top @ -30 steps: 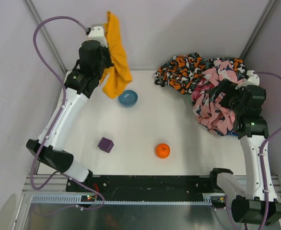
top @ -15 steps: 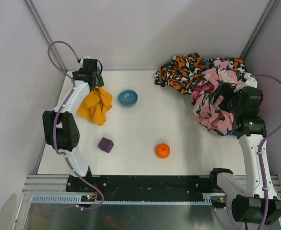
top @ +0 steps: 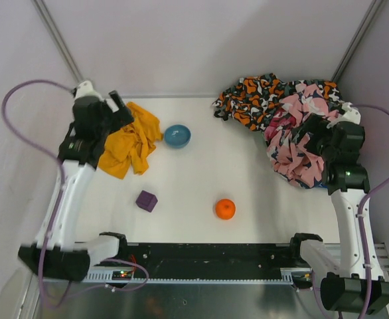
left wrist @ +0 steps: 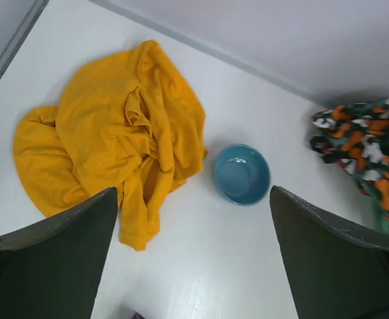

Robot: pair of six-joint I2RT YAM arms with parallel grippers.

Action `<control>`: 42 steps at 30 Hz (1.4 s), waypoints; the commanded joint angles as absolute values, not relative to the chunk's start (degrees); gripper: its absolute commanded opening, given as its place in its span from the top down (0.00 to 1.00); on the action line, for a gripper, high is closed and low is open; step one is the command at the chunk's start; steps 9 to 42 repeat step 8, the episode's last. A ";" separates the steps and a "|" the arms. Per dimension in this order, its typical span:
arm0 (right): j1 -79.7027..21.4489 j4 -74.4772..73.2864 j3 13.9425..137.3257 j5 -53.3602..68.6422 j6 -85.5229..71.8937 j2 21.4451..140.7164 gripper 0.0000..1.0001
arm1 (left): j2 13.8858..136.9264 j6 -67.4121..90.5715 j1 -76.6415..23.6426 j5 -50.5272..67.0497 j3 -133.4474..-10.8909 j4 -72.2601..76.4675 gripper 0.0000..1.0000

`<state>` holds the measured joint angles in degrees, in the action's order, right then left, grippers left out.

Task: Pick out a specific cloth from the pile

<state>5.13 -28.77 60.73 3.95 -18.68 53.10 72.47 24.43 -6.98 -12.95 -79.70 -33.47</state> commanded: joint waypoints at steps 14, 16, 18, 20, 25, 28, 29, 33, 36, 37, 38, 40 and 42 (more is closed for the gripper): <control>4.25 -19.34 55.74 -2.85 -19.38 47.77 0.01 | 53.95 31.79 -7.06 -10.79 -64.70 -31.89 0.00; 4.25 -19.34 55.74 -2.85 -19.38 47.77 0.01 | 53.95 31.79 -7.06 -10.79 -64.70 -31.89 0.00; 4.25 -19.34 55.74 -2.85 -19.38 47.77 0.01 | 53.95 31.79 -7.06 -10.79 -64.70 -31.89 0.00; 4.25 -19.34 55.74 -2.85 -19.38 47.77 0.01 | 53.95 31.79 -7.06 -10.79 -64.70 -31.89 0.00; 4.25 -19.34 55.74 -2.85 -19.38 47.77 0.01 | 53.95 31.79 -7.06 -10.79 -64.70 -31.89 0.00; 4.25 -19.34 55.74 -2.85 -19.38 47.77 0.01 | 53.95 31.79 -7.06 -10.79 -64.70 -31.89 0.00; 4.25 -19.34 55.74 -2.85 -19.38 47.77 0.01 | 53.95 31.79 -7.06 -10.79 -64.70 -31.89 0.00; 4.25 -19.34 55.74 -2.85 -19.38 47.77 0.01 | 53.95 31.79 -7.06 -10.79 -64.70 -31.89 0.00; 4.25 -19.34 55.74 -2.85 -19.38 47.77 0.01 | 53.95 31.79 -7.06 -10.79 -64.70 -31.89 0.00; 4.25 -19.34 55.74 -2.85 -19.38 47.77 0.01 | 53.95 31.79 -7.06 -10.79 -64.70 -31.89 0.00; 4.25 -19.34 55.74 -2.85 -19.38 47.77 0.01 | 53.95 31.79 -7.06 -10.79 -64.70 -31.89 0.00; 4.25 -19.34 55.74 -2.85 -19.38 47.77 0.01 | 53.95 31.79 -7.06 -10.79 -64.70 -31.89 0.00; 4.25 -19.34 55.74 -2.85 -19.38 47.77 0.01 | 53.95 31.79 -7.06 -10.79 -64.70 -31.89 0.00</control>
